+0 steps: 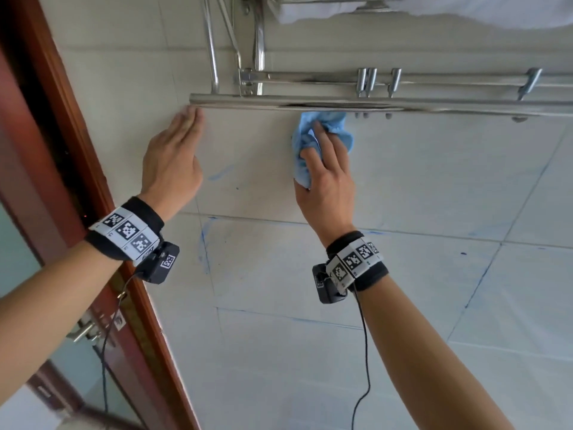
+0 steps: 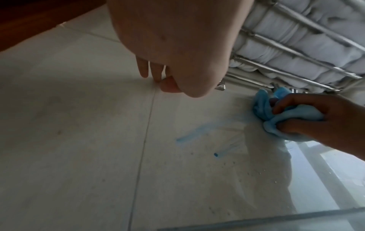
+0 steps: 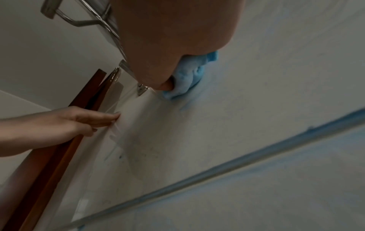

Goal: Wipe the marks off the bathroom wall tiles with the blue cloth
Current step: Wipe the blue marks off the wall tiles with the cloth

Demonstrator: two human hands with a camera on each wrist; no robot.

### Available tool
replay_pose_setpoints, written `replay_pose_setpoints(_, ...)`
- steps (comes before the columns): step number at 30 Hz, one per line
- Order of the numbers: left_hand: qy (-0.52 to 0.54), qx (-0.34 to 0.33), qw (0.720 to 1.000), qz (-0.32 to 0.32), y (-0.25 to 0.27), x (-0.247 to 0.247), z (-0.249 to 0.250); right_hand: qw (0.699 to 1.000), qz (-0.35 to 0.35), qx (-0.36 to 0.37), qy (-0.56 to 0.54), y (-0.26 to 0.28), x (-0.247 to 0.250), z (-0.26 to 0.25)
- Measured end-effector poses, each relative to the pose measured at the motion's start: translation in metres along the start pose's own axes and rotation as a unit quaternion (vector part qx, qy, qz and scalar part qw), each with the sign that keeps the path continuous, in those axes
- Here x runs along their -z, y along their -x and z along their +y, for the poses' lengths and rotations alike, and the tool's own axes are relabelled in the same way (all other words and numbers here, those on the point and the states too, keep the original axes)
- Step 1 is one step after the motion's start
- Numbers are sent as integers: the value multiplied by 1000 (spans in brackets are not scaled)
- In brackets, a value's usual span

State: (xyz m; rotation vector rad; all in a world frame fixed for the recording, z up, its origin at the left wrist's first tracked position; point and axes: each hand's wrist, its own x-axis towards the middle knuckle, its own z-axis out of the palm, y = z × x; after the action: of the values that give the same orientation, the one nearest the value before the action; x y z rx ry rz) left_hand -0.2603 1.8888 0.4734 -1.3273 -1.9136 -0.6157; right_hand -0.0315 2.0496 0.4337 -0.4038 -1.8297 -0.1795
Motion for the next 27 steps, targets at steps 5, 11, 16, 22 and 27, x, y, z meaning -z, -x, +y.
replay_pose_setpoints(5, 5, -77, 997, 8, -7, 12, -38, 1000, 3, 8, 1, -7, -33, -33)
replay_pose_setpoints(11, 15, -50, 999, -2, -12, 8, -78, 995, -62, 77, 10, 22, -87, -72)
replay_pose_setpoints(16, 29, -83, 996, 9, -12, 8, -94, 983, -133, 118, 53, 35, -92, -85)
replay_pose_setpoints(22, 36, -97, 994, 23, -4, -4, -104, 996, -23, 57, 57, -19, -86, -108)
replay_pose_setpoints(27, 43, -95, 994, 36, 1, -13, -106, 989, -58, 127, 49, 17, -120, -107)
